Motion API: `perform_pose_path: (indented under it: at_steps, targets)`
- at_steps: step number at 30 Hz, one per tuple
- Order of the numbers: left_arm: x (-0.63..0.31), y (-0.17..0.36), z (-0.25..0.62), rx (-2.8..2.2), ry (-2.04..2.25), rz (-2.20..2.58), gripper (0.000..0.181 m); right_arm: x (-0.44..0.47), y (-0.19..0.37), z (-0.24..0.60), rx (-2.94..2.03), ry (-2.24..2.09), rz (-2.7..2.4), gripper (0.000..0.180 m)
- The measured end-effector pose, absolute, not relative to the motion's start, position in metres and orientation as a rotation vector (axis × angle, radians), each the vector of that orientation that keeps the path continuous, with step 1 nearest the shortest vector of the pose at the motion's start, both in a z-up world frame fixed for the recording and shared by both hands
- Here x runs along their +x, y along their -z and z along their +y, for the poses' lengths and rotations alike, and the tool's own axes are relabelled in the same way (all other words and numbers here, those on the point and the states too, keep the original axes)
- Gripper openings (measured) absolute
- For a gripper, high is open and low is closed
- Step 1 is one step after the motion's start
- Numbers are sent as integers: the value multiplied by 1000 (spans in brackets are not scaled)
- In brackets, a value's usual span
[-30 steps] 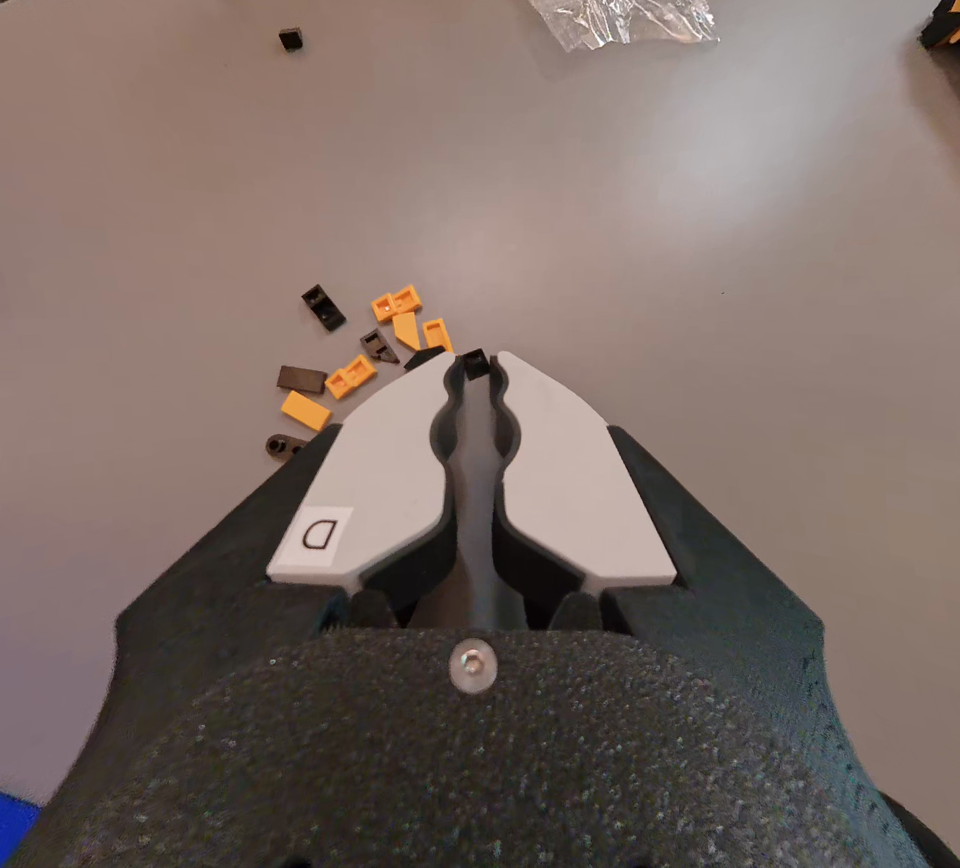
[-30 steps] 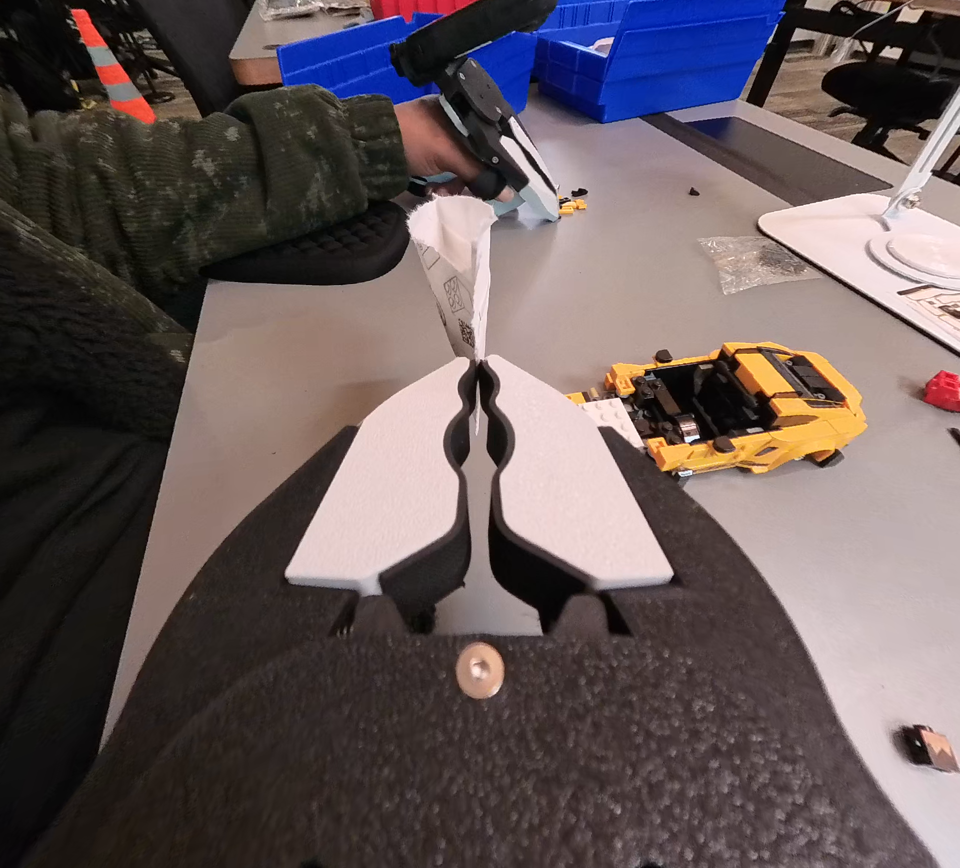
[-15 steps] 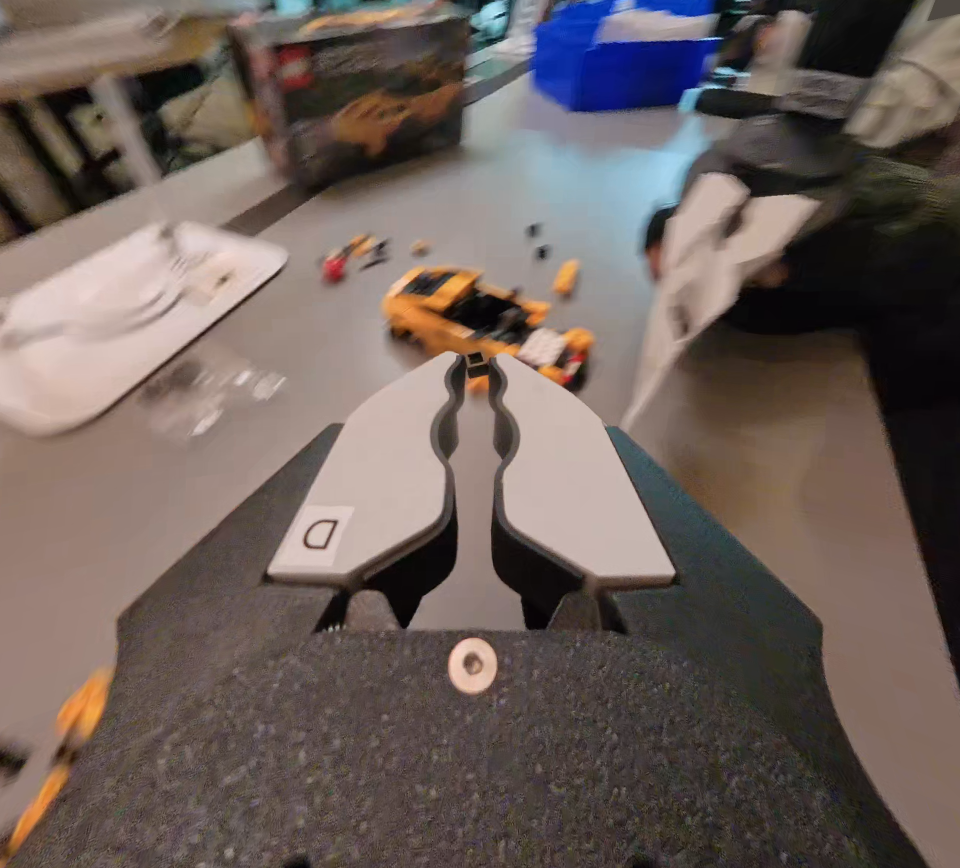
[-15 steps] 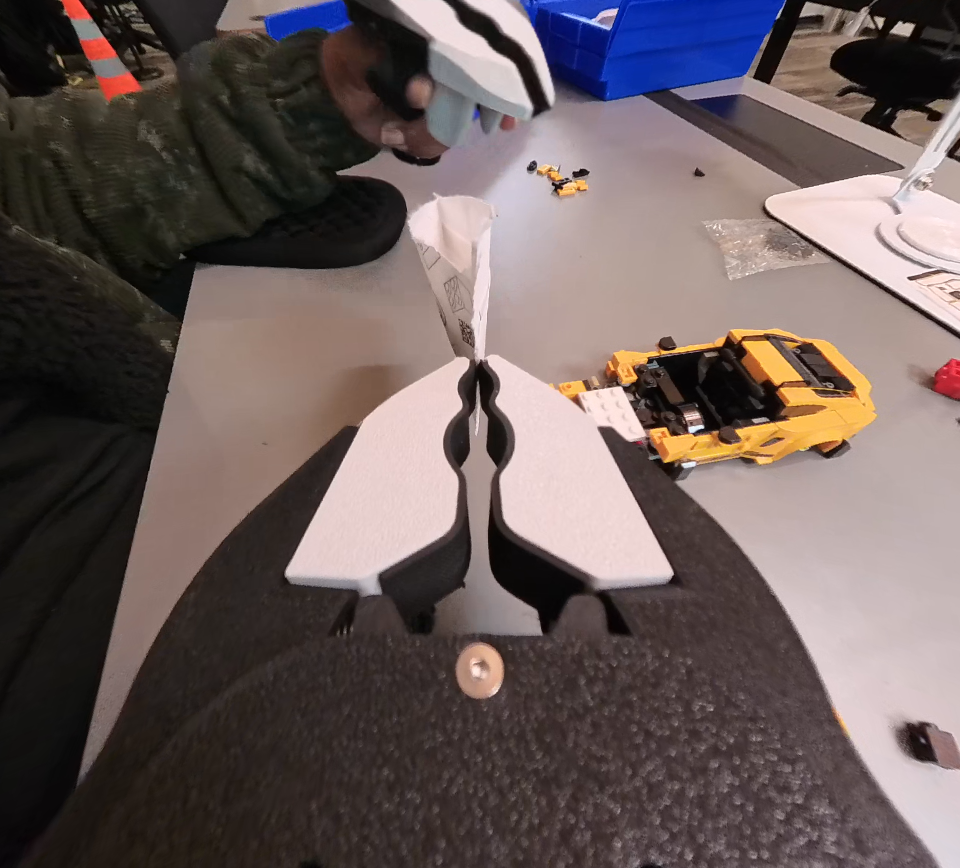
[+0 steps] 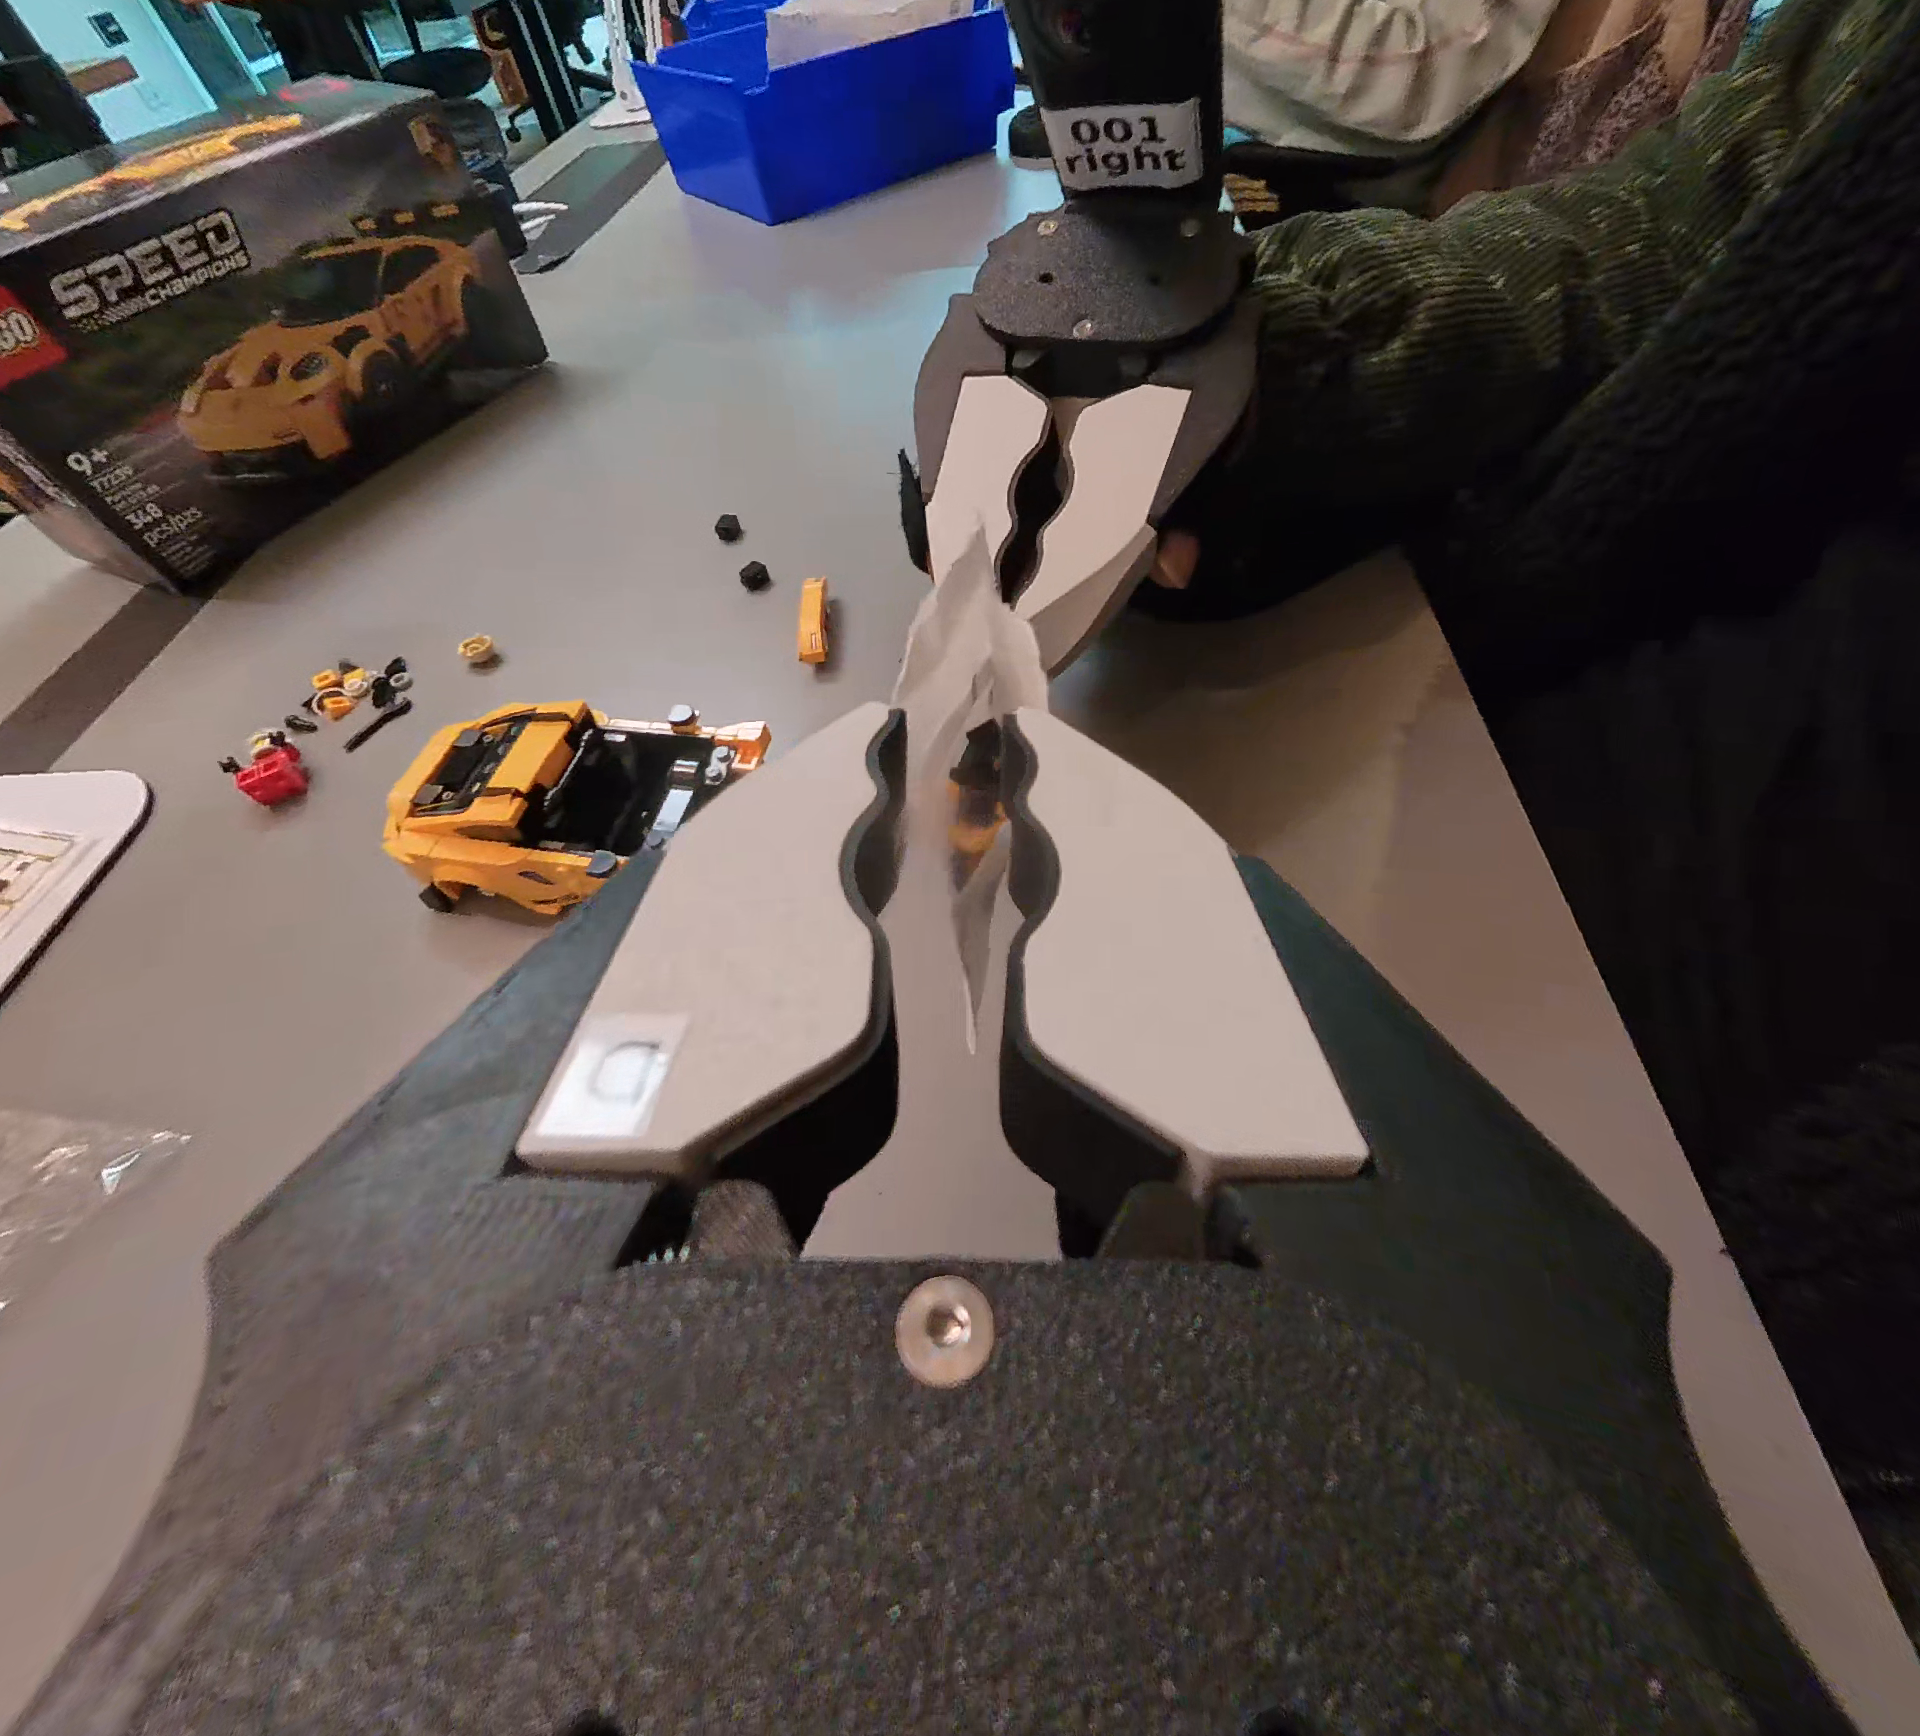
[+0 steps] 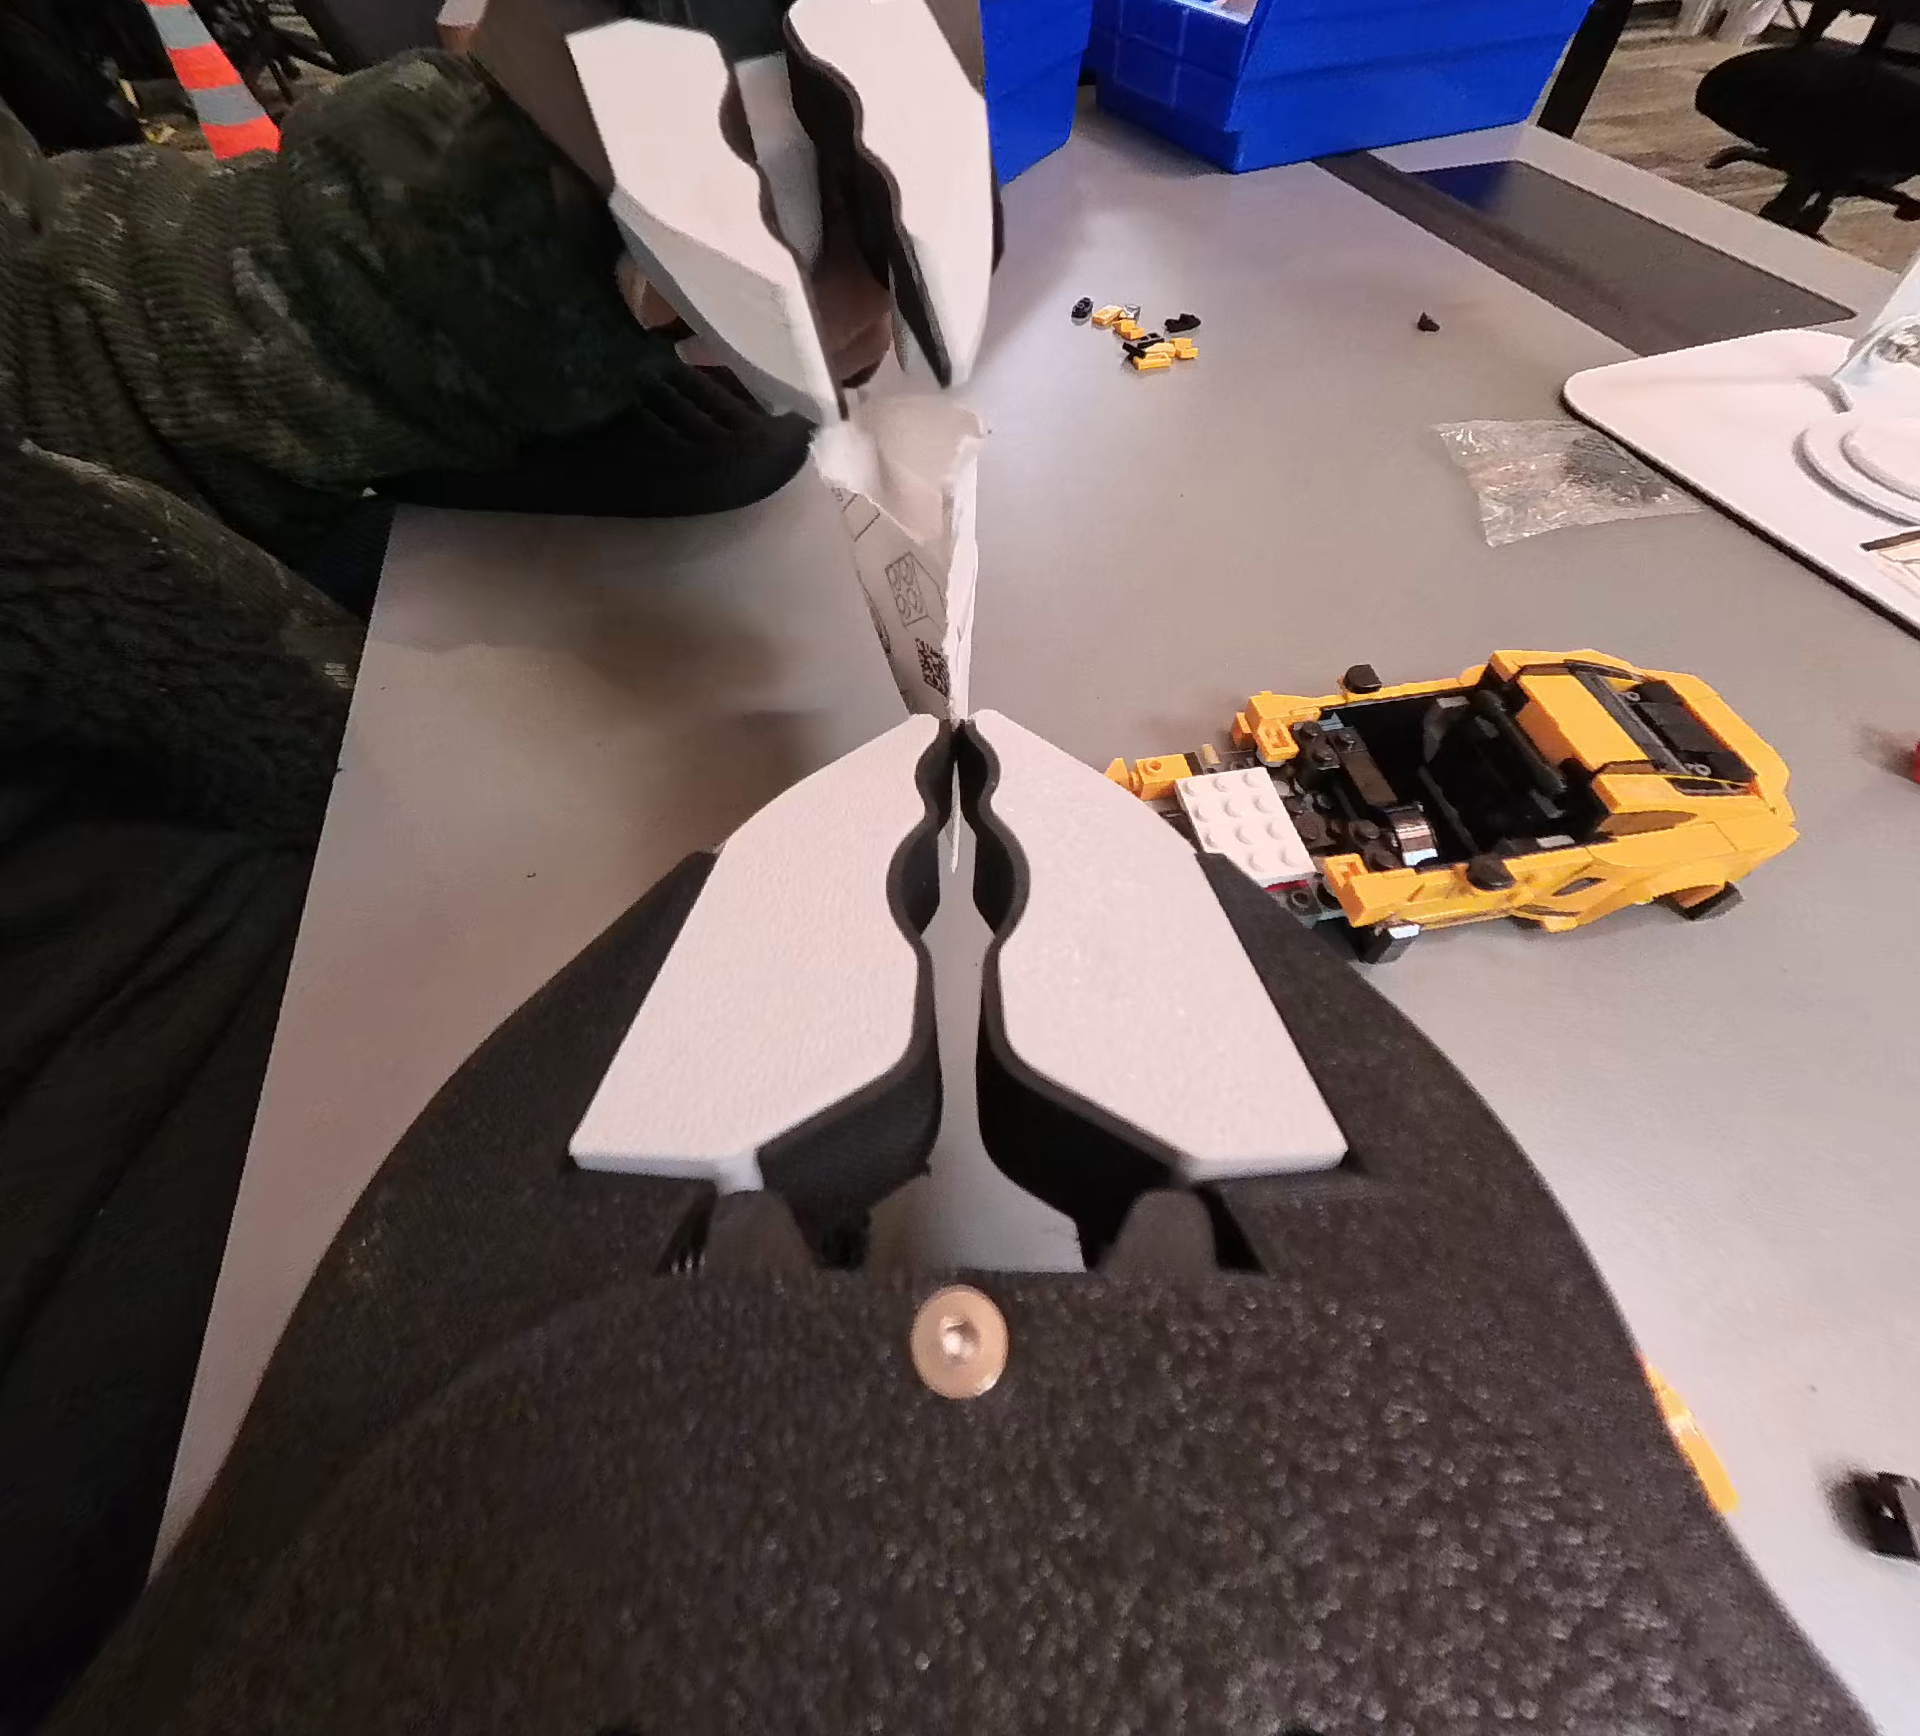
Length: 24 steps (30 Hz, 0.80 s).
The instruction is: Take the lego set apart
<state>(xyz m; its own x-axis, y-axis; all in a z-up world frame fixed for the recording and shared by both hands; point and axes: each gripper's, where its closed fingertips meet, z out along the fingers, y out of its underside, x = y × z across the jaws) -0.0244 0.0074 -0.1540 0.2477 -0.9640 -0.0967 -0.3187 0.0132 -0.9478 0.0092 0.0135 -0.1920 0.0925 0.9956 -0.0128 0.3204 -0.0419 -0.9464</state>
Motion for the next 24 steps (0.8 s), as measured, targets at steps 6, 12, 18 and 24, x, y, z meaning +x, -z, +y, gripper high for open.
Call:
perform_pose_path:
  at_steps: [6, 12, 18, 24]
  targets:
    - [-105, 138, 69, -1678, 497, 882, 16, 11, 190, 15, -1507, -991, -1345, 0]
    - [-252, 203, 120, -2103, 198, 350, 28, 10, 189, 14, -1501, -992, -1351, 0]
    - [-268, 258, 123, -2337, 118, 360, 40, 12, 185, 15, -1488, -991, -1338, 0]
    - [-266, 269, 129, -2371, 124, 310, 32, 12, 184, 14, -1485, -991, -1340, 0]
